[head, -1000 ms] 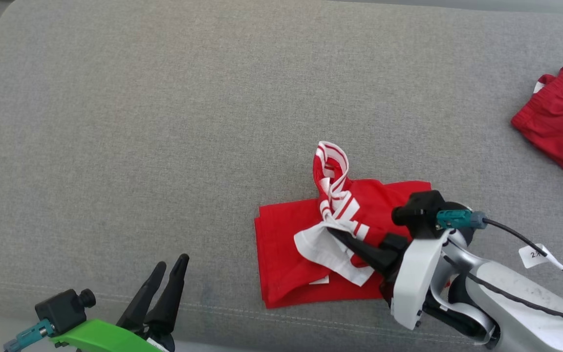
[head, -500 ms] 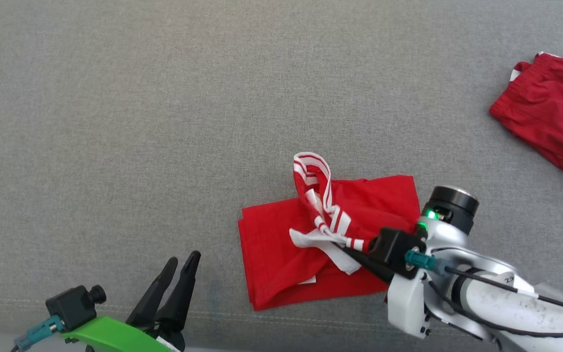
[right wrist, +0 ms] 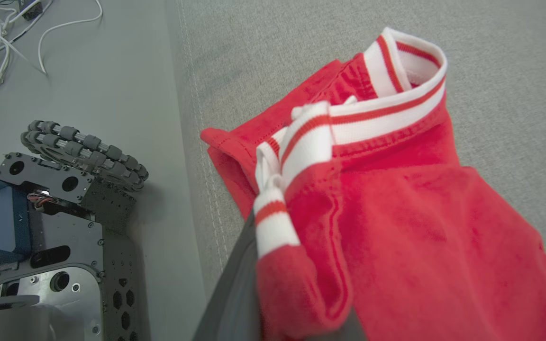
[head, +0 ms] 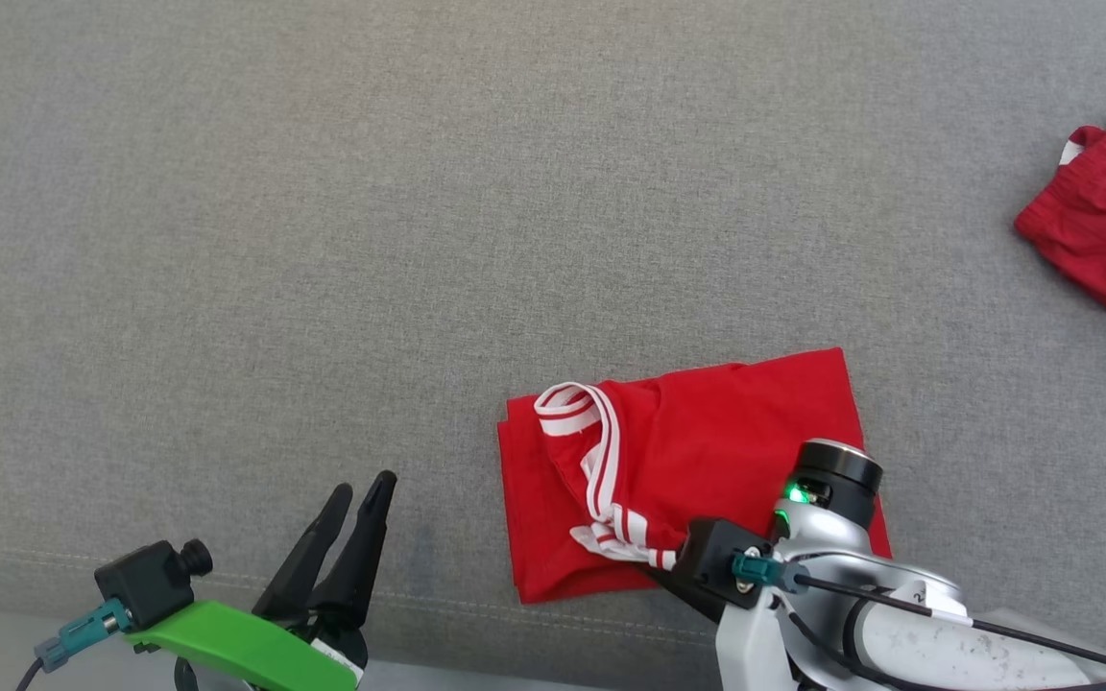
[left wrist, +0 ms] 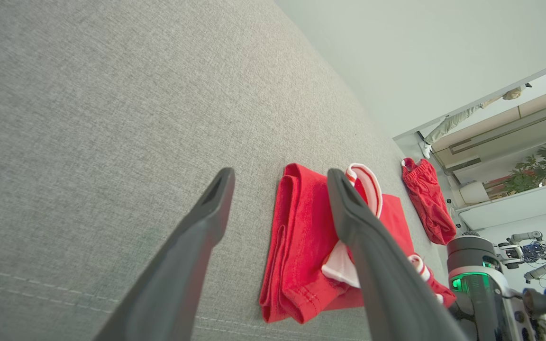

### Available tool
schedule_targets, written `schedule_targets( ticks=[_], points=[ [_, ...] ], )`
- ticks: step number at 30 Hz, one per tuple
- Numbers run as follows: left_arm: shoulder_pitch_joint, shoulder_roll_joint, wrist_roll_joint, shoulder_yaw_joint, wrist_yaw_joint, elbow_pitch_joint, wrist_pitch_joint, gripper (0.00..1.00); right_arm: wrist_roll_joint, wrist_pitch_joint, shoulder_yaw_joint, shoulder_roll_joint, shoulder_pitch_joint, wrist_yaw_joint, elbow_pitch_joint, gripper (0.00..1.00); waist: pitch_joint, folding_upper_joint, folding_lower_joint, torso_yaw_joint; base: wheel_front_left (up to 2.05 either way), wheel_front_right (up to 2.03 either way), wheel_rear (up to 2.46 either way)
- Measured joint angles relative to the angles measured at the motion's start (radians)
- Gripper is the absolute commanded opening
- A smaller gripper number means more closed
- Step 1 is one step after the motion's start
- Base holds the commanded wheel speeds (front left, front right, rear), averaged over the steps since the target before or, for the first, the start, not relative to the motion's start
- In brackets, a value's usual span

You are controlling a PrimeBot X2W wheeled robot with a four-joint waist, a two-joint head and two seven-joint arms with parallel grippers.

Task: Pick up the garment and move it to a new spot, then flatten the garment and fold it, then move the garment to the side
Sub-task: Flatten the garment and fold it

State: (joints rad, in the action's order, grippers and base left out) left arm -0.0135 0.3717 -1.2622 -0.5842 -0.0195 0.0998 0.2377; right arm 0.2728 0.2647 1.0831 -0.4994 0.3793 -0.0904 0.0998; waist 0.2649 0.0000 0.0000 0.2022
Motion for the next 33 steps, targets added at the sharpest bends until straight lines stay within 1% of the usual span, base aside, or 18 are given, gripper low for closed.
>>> schedule_targets(
  ticks=[5, 12, 14, 16, 21, 25, 33],
  points=[
    [0.0, -0.005, 0.0, 0.0, -0.008, -0.012, 0.001, 1.0, -0.001, 0.0, 0.008, 0.008, 0.0, -0.005, -0.021, 0.0, -0.007, 0.0, 0.0, 0.003, 0.0, 0.0, 0.0],
    [-0.002, -0.008, 0.0, 0.0, -0.009, -0.025, 0.001, 1.0, -0.028, 0.0, 0.03, 0.03, 0.005, -0.006, -0.047, 0.0, -0.015, 0.0, 0.0, 0.003, 0.0, 0.0, 0.0],
    [-0.002, -0.009, 0.0, -0.001, -0.016, -0.027, 0.001, 1.0, -0.03, 0.0, 0.038, 0.038, 0.011, -0.007, -0.049, 0.0, -0.017, 0.0, 0.0, 0.003, 0.0, 0.0, 0.0],
    [-0.002, -0.011, 0.0, -0.003, -0.017, -0.029, 0.001, 1.0, -0.035, 0.0, 0.048, 0.046, 0.017, -0.014, -0.051, 0.0, -0.019, 0.0, 0.0, 0.003, 0.0, 0.0, 0.0],
    [-0.003, -0.013, 0.0, -0.006, -0.02, -0.037, 0.001, 1.0, -0.037, 0.0, 0.068, 0.067, 0.024, -0.015, -0.062, 0.0, -0.027, 0.0, 0.0, 0.004, 0.0, 0.0, 0.0],
    [-0.003, -0.016, 0.0, -0.011, -0.021, -0.041, 0.001, 1.0, -0.039, 0.0, 0.079, 0.074, 0.036, -0.023, -0.083, 0.0, -0.03, 0.0, 0.0, 0.007, 0.0, 0.0, 0.0],
    [-0.003, -0.028, 0.0, -0.018, -0.026, -0.049, 0.001, 1.0, -0.044, 0.0, 0.084, 0.097, 0.069, -0.024, -0.14, 0.0, -0.033, 0.0, 0.0, 0.013, 0.0, 0.0, 0.0]
  ],
)
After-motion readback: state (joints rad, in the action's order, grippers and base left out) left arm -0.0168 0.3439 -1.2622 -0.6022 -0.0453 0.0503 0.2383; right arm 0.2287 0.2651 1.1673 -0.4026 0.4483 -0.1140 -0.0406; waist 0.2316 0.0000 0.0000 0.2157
